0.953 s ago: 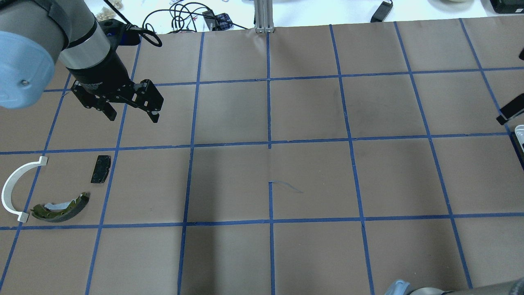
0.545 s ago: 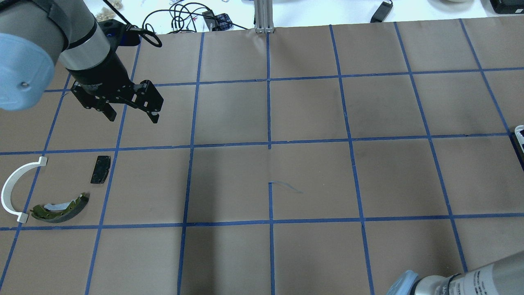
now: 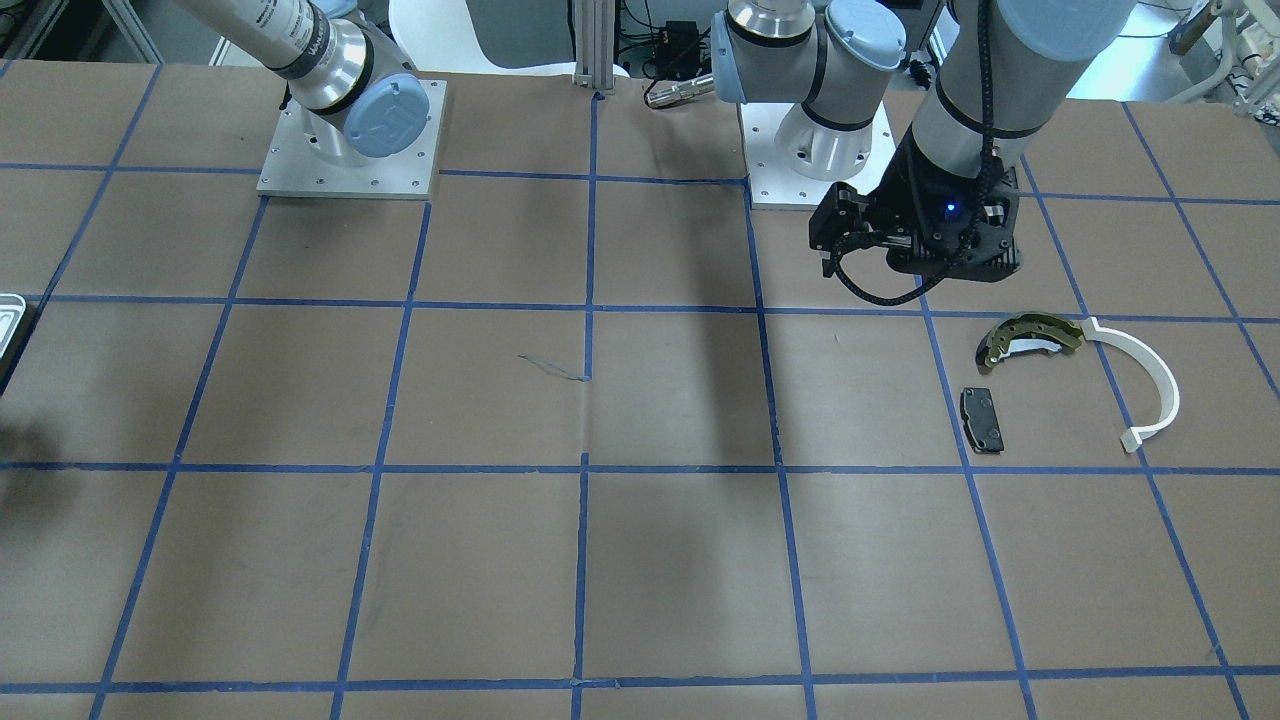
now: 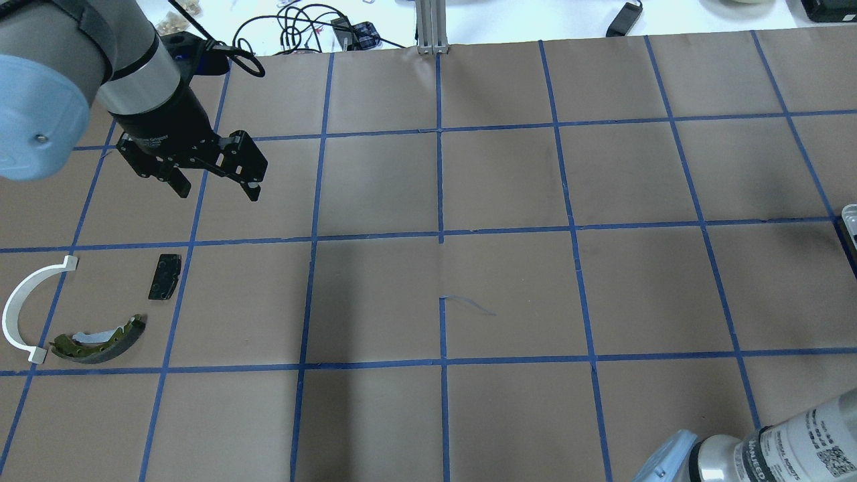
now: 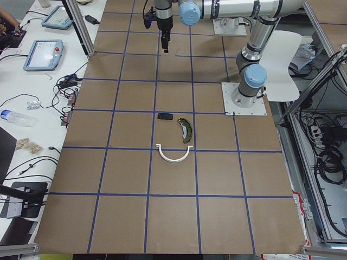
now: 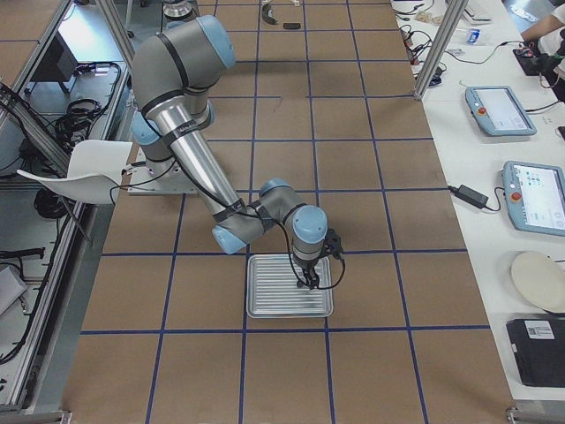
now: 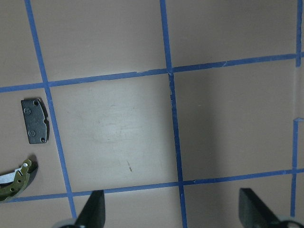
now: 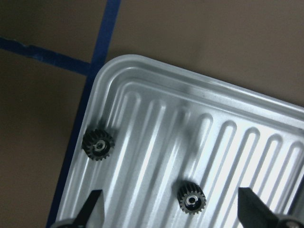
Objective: Place bearing gear from tray to pile
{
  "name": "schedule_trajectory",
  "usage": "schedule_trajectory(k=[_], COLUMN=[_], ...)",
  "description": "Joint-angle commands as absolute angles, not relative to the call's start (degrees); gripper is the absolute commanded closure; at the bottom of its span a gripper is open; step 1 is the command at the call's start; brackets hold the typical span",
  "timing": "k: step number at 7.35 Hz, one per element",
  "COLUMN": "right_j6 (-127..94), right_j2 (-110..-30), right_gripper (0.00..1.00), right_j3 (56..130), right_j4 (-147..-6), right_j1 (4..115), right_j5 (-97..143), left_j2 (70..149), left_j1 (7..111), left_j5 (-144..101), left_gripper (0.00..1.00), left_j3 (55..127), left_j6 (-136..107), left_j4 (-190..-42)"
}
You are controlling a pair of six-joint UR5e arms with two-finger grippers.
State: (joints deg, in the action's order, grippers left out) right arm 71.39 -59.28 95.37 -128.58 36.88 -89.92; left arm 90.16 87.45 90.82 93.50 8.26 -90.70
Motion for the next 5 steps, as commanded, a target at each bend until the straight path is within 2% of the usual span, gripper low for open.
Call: schedule_trajectory(k=[1, 2, 3, 4, 5], right_j6=[71.89, 71.89, 71.89, 71.89, 71.89], right_j2=[-58.01, -57.75, -56.61, -56.51, -56.51], right_gripper=[0.07, 0.21, 0.31, 0.36, 0.49], right_j3=[94.92, 94.75, 94.57, 94.57, 94.57], right_j4=[-129.20, -129.20, -129.29, -129.20, -129.11], right_j1=[35.51, 35.51, 35.42, 35.42, 35.42], right_j5=[-90.00, -90.00, -90.00, -90.09, -92.26], left_j2=[90.18, 90.26, 90.18, 89.83, 89.82], left_j1=[87.45, 87.45, 87.45, 87.45, 87.45], left_j5=[90.79, 90.79, 90.88, 90.88, 90.88], left_gripper=[0.00, 0.00, 0.00, 0.00, 0.00], left_j3=[93.52, 93.52, 93.69, 94.21, 94.22], left_j6=[8.26, 8.26, 8.35, 8.26, 8.26], left_j4=[-90.70, -90.70, -90.62, -90.53, -90.35])
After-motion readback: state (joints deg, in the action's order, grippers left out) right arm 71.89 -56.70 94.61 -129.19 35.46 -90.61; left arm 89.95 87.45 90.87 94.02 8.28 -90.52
